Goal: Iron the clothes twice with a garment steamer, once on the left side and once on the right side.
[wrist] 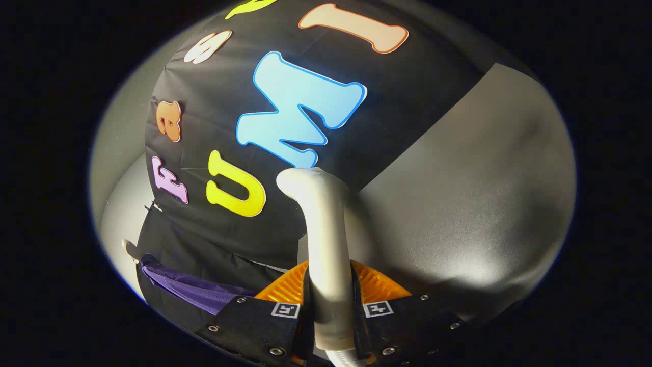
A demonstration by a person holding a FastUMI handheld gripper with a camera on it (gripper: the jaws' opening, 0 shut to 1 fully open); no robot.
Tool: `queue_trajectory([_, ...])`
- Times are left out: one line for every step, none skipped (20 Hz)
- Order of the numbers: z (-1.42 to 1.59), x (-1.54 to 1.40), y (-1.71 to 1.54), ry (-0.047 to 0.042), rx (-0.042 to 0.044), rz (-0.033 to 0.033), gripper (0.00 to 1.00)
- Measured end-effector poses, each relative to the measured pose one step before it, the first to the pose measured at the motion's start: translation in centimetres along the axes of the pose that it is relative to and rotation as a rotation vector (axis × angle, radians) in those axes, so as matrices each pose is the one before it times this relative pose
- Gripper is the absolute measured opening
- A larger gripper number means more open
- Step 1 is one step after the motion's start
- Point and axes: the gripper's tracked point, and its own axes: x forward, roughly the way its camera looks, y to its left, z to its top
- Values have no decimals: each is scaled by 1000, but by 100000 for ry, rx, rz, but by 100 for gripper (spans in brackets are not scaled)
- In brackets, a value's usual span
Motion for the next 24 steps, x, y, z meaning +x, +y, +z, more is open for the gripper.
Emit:
queue_trajectory([-375,-413,309,-1011,754,731,30])
queue_trajectory([-567,-606,288,-646,231,486,28])
queue_trajectory([-930,-514,162,-276,-848,-524,27])
queue_trajectory([-906,-893,293,-786,-1461,-498,27])
queue_trajectory([-776,-1071,576,-1353,-2024,-19,27])
queue_trajectory([-866,-1253,860,-1393,-2021,1136,28])
queue_trajectory([-756,-1312,1063,-2294,-686,925,27])
queue_trajectory([-601,-1274,1222,-2770,235,1033,27])
queue_trajectory([-1130,-1305,1176,-2422,-214,548,27])
queue_trajectory([-958,-1214,1197,-2690,-1446,-682,27])
queue_trajectory([-1071,-1175,1269,-3542,-2632,-1563,27])
queue_trajectory([-911,-1421,1406,-3840,-3944,-1651,27])
queue_trajectory([-998,-1550,1550,-4065,-3296,-1433,27])
queue_trajectory([-818,-1756,1678,-4370,-2326,-1378,27])
queue_trajectory([-1022,-1543,1786,-3917,-4063,-919,27])
queue_trajectory([-810,-1374,1575,-3805,-4483,-1377,27])
queue_trajectory([-714,-998,1321,-4007,-3961,-1824,27])
queue_trajectory([-539,-966,1370,-4132,-3643,-1445,27])
queue_trajectory([-490,-1288,1557,-4210,-3361,-1224,27])
queue_trajectory([-525,-1092,1376,-2910,-3636,-1304,27])
queue_trajectory([-382,-822,1353,-3051,-3542,-1175,27])
queue_trajectory([-304,-777,1355,-3028,-3122,-1218,27])
queue_trajectory([-142,-531,1343,-2968,-3900,-1439,27])
queue_trajectory([-27,-242,1257,-3399,-4659,-1838,27])
